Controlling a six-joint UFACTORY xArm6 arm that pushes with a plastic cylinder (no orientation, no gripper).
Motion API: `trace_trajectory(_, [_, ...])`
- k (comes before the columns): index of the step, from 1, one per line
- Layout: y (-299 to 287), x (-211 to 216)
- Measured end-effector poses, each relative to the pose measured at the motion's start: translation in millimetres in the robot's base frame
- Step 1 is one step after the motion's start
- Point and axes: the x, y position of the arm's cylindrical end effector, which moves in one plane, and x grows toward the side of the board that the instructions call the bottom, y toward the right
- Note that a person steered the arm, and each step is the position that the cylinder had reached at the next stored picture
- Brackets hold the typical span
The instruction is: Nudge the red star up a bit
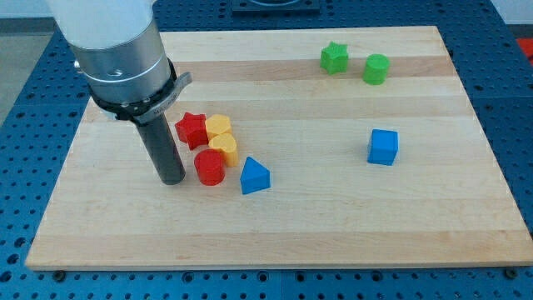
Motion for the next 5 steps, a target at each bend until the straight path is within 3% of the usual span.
trace_trajectory(3, [0.2,-5.8])
trace_trajectory(5, [-0.7,15.9])
